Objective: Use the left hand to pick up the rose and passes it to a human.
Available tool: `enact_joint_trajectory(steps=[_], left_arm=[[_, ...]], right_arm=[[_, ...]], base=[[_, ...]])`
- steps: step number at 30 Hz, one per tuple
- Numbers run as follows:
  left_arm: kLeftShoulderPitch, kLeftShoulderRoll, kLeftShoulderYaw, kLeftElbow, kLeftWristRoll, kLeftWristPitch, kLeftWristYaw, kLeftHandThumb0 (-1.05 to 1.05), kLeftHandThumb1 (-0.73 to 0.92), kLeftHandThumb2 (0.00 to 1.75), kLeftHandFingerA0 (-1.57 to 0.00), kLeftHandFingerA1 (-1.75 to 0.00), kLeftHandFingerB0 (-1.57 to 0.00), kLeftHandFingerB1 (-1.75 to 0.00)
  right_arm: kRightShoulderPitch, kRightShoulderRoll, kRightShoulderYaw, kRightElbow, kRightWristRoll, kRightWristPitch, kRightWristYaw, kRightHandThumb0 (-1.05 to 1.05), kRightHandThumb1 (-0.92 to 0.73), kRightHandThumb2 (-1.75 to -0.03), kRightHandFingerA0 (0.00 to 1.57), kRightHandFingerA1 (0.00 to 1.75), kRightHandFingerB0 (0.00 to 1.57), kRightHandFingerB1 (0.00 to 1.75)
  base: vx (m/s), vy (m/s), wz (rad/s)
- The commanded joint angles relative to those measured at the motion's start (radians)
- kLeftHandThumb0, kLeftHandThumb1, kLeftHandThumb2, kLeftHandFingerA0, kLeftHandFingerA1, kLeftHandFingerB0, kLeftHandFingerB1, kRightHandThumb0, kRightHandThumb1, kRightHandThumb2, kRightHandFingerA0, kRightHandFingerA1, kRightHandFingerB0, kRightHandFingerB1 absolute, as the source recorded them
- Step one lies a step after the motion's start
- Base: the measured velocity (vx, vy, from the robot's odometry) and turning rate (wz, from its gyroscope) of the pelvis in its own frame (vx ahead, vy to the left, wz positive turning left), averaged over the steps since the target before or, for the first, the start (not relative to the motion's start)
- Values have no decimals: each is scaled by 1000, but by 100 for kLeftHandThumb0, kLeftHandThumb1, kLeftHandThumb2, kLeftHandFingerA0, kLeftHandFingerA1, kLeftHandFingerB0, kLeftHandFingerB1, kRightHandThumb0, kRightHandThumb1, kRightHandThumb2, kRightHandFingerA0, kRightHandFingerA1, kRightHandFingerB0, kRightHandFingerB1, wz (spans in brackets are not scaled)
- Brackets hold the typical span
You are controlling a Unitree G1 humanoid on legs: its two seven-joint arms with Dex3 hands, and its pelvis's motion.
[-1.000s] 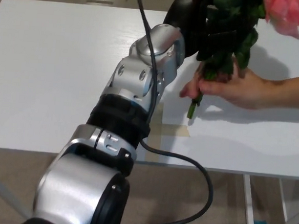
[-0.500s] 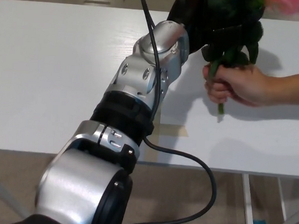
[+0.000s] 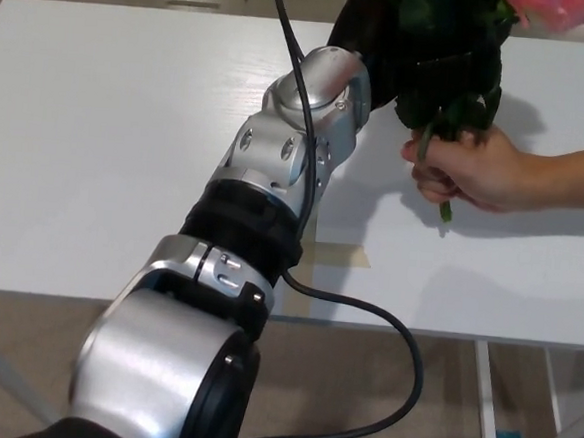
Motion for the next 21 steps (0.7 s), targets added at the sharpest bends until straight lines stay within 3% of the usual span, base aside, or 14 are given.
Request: enact_joint_trajectory(steps=[1,2,4,13,14,19,21], left_arm=[[-35,-52,-72,10,28,72,-144,-74,46,73,0,0,0,0],[-40,-40,-85,15,29,80,-173,-79,40,69,0,0,0,0],[-66,25,-144,55,58,93,-321,-91,44,59,0,0,0,0],[-85,61,-177,86,64,105,-351,-81,47,56,0,0,0,0],[-87,71,-186,90,75,101,-362,-80,48,56,0,0,0,0],[-91,88,-201,97,91,95,-385,-80,48,56,0,0,0,0],[-84,157,-237,83,125,109,-456,-82,48,56,0,0,0,0]], right_arm=[[-2,4,-6,4,13,3,2,-59,-66,-101,52,63,29,49],[-2,3,-7,4,13,3,2,-59,-66,-101,52,63,29,49],[-4,2,-10,5,16,5,5,-59,-66,-101,52,63,29,49],[-12,2,-10,8,14,6,6,-59,-66,-101,51,63,30,49],[-12,1,-10,8,13,7,5,-57,-83,-65,57,51,36,33],[-13,0,-8,7,12,9,3,-57,-83,-65,57,51,36,33],[-7,1,-6,6,11,2,10,-57,-83,-65,57,51,36,33]], base=[[0,0,0],[0,0,0],[0,0,0],[0,0,0],[0,0,0],[0,0,0],[0,0,0]])
